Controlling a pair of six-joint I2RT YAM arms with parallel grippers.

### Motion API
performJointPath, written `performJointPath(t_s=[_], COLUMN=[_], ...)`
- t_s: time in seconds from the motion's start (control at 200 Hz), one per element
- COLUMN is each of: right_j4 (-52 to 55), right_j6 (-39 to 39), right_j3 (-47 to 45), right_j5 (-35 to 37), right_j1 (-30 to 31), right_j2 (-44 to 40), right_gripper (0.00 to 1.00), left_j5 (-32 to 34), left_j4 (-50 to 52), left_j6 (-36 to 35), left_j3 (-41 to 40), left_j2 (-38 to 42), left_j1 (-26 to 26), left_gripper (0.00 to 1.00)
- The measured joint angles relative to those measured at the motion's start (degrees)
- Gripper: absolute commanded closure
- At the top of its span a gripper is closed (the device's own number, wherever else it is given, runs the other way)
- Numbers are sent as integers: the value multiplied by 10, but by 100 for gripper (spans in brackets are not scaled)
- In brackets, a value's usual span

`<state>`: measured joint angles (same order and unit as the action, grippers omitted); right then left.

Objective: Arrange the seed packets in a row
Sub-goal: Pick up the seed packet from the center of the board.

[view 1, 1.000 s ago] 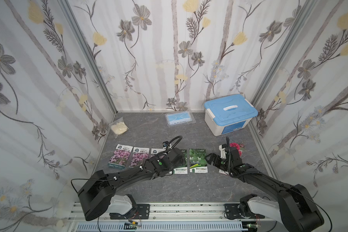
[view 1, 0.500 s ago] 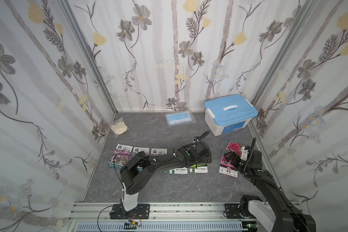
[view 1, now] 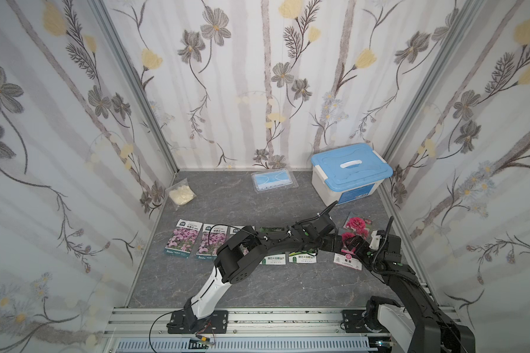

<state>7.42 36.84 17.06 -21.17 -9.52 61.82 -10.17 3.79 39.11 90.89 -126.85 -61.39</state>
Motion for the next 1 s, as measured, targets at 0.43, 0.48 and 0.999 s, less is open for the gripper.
performJointPath(t_s=[0.43,0.48,0.999], right_j4=[-16,-21,-88], right_j6=[37,39,63], right_j3=[-14,-17,-26], right_j5=[-10,-15,-53], right_j1=[-57,-63,-78], right_j2=[-12,-2,50], right_gripper=[0,0,0], left_j5=[-49,-51,-70], left_j4=[-24,-28,-77], left_j6=[-3,-3,-3], left_j3=[39,42,52], left_j2=[-43,-46,-73], left_j1=[-4,-5,-9], left_gripper=[1,2,11])
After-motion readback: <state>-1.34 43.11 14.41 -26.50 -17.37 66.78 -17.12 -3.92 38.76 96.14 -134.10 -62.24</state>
